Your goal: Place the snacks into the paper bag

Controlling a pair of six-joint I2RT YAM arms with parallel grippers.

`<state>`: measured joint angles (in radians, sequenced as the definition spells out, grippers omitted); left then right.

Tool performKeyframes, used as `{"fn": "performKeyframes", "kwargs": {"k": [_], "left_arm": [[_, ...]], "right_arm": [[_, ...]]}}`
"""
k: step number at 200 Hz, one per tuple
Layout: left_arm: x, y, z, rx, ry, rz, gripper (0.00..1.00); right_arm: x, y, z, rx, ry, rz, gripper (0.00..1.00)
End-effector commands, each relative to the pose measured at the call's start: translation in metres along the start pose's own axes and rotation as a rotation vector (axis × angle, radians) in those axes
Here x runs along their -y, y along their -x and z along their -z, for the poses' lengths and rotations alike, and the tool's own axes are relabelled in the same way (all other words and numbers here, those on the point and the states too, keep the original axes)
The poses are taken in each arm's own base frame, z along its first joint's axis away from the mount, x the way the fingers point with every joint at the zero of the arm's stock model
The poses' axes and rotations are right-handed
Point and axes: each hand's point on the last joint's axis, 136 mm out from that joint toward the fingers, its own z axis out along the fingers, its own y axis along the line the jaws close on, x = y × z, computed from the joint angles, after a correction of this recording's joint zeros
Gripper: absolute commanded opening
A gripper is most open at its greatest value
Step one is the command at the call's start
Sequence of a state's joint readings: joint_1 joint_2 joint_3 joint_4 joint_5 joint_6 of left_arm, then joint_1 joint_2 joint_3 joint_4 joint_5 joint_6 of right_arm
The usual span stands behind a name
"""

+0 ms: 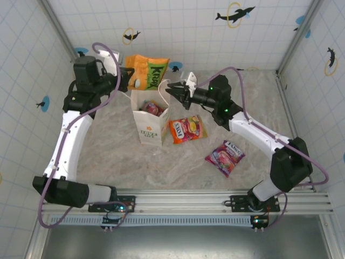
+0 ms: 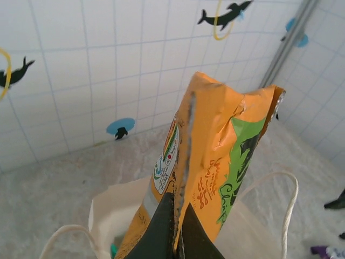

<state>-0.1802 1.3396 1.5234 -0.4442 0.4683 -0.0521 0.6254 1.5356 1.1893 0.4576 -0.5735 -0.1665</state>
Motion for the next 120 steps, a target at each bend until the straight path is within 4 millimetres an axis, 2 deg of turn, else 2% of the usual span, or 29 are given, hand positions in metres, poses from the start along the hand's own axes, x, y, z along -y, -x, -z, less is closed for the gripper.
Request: {"fn": "performKeyframes", "kwargs": {"k": [1,23,76,120], "left_arm": [[-0.004,0.003,0.001,-0.005,0.047,0.265,0.00],[-0.012,-0.002,0.003,-0.023,0.126,0.361,0.00],[0.003,-0.014,0.002,-0.026,0.165,0.437,0.00],[-0.009,-0.028,0.003,0.026,0.232,0.547,0.00]], "right_arm": [[-0.005,0.022,0.007,0.061,-0.030,0.018,0.23],[-0.009,0.020,0.008,0.056,-0.033,0.011,0.23],[-0.017,0.016,0.007,0.047,-0.045,-0.009,0.24],[-0.018,0.008,0.011,0.035,-0.072,-0.033,0.25]]}}
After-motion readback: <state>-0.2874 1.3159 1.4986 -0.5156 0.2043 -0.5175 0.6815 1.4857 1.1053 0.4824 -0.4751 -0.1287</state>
